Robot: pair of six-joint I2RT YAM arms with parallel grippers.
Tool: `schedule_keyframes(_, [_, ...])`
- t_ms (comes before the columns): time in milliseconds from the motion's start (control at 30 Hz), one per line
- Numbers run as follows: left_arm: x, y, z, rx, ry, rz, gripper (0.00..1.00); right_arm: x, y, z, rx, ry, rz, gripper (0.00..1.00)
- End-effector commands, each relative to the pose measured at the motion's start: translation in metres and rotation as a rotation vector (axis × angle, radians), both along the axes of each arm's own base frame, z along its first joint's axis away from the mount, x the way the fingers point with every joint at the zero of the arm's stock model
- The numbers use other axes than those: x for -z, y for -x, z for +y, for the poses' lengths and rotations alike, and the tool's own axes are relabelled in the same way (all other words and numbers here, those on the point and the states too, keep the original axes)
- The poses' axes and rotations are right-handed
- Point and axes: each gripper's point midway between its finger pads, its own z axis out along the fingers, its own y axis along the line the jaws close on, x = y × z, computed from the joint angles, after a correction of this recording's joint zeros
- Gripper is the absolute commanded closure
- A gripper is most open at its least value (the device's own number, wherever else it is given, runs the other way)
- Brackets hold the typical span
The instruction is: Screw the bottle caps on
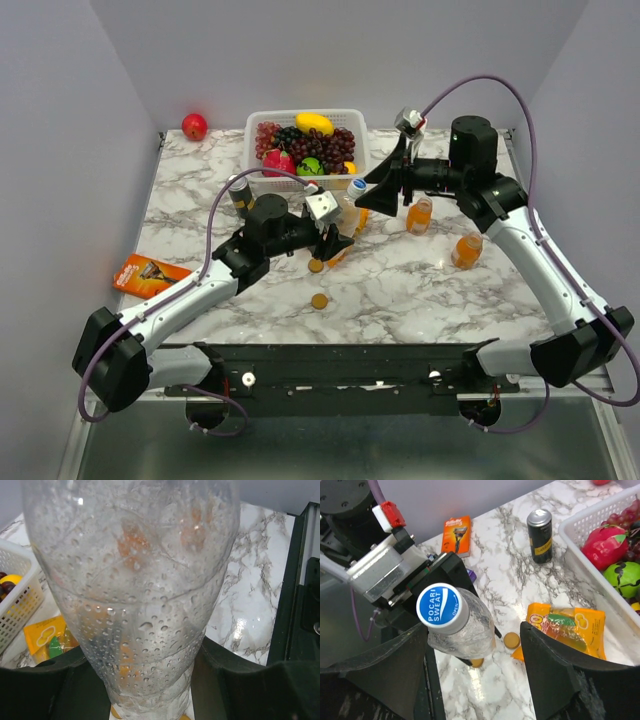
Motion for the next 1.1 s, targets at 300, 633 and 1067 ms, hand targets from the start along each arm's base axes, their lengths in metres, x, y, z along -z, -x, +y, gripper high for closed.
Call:
schedule_keyframes(300, [-0.013,0.01,-0.012,0.085,0.041,0.006,1.0,-0.023,-0.011,0.015,-0.012,-0.102,-0.021,0.23])
schedule_keyframes(633, [-0.01,0.01,-0.015,0.092,0.056,0.035,1.0,-0.028,-0.015,0.015,0.043,-0.126,-0.011,0.49])
schedule_keyframes(1067, [-0.04,-0.03,-0.014,-0.173,0.056,-0.095,1.0,-0.013,-0.046,0.02,0.286,-0.015,-0.03,0.78])
